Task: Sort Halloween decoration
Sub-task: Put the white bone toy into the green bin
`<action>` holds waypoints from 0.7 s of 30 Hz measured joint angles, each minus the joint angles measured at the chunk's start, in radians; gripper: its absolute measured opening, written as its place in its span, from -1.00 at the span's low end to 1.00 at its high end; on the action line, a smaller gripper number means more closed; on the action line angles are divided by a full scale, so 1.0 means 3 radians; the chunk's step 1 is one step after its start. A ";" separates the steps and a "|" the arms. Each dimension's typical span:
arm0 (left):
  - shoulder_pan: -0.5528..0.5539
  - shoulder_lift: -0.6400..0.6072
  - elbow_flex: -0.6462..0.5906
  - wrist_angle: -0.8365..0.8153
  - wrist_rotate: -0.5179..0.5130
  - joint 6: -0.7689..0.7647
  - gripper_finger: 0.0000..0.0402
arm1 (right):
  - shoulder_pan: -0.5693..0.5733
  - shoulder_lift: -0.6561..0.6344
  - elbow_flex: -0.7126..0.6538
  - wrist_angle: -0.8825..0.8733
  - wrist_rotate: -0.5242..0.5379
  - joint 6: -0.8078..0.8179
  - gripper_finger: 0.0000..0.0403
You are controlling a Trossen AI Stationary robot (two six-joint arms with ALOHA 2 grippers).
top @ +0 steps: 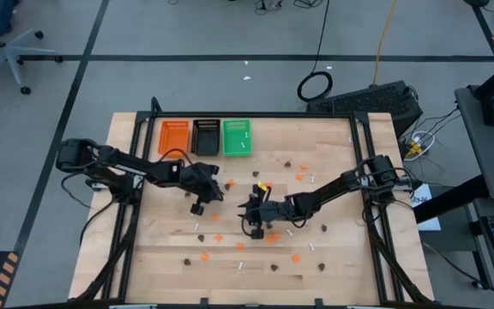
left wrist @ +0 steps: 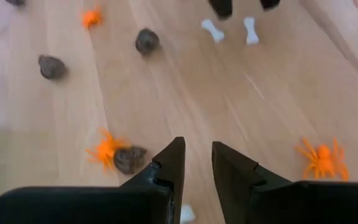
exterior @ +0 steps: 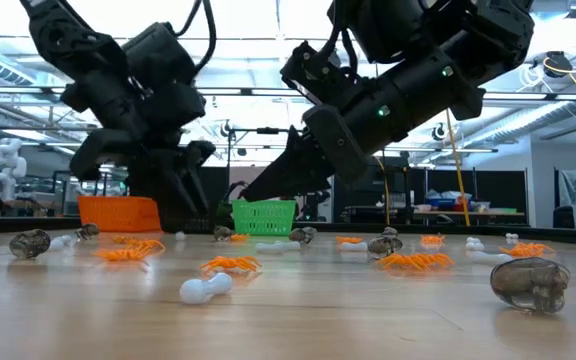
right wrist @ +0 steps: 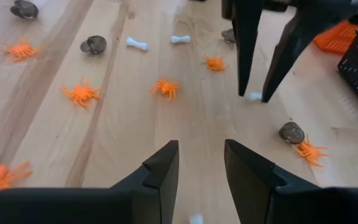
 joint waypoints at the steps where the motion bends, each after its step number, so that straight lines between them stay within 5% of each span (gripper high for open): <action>1: -0.0004 -0.0028 0.0000 -0.0052 -0.0010 -0.0002 -0.59 | 0.0000 0.0000 0.0000 -0.0002 0.0001 0.0000 -0.43; 7: 0.0046 -0.0046 -0.0004 -0.0332 -0.0411 -0.0343 -0.58 | 0.0004 0.0000 0.0000 -0.0003 0.0000 0.0014 -0.43; 21: 0.0012 -0.0023 -0.0049 -0.0364 -0.0675 -0.1054 -0.46 | 0.0003 0.0000 0.0000 -0.0010 -0.0011 0.0075 -0.43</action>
